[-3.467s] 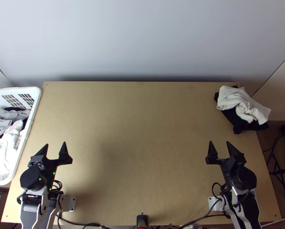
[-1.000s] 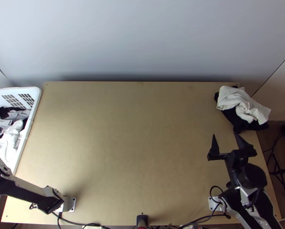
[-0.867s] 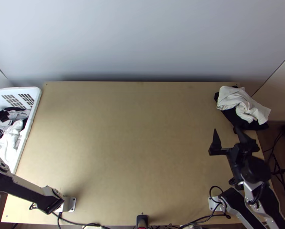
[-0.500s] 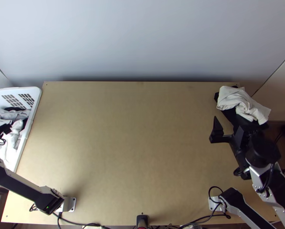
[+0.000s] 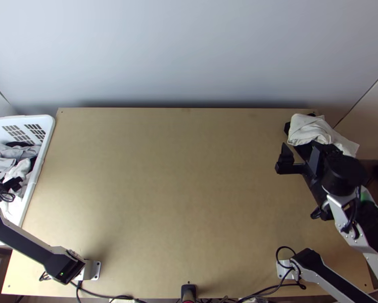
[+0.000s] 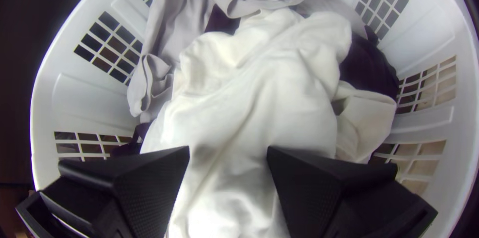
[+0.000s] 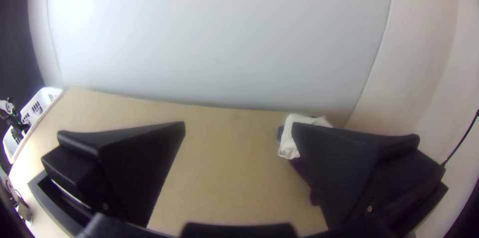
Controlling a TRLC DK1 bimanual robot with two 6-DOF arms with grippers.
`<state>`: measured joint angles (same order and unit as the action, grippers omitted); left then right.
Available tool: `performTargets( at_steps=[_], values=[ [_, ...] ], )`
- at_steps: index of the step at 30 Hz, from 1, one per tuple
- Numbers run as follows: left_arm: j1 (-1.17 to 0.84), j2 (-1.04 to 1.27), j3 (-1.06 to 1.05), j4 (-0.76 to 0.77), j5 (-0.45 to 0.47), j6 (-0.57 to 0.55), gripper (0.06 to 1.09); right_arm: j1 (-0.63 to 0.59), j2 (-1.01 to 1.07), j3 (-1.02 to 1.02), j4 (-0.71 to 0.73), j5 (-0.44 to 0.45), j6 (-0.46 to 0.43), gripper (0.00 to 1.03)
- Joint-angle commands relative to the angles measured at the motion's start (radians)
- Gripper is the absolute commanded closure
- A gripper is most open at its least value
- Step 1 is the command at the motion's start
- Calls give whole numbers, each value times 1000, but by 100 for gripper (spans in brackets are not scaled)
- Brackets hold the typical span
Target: Fold the t-shirt
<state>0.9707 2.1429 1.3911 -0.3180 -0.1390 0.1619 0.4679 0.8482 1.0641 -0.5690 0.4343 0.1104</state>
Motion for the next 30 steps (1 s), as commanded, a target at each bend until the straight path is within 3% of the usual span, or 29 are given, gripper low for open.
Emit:
performTargets(
  at_steps=[1,5,10,11,20,23,25,30],
  values=[
    [11,60,5,22,-16,-9,43,-11,49,50,-51,3,9,4],
    [17,74,6,34,-31,-10,58,-11,52,43,-60,3,9,4],
    [19,60,3,73,-80,-13,102,-9,57,59,-60,3,9,4],
    [19,49,3,73,-82,-16,105,-8,58,65,-66,3,6,4],
    [-17,-170,5,53,-63,-87,105,3,89,80,-74,3,-115,4],
    [-26,-261,23,7,13,-125,105,31,95,120,-74,17,-143,4],
    [-29,-321,59,-52,70,-165,105,41,112,142,-75,52,-218,4],
    [-49,-434,129,-130,147,-220,105,57,111,137,-98,55,-236,4]
  ],
)
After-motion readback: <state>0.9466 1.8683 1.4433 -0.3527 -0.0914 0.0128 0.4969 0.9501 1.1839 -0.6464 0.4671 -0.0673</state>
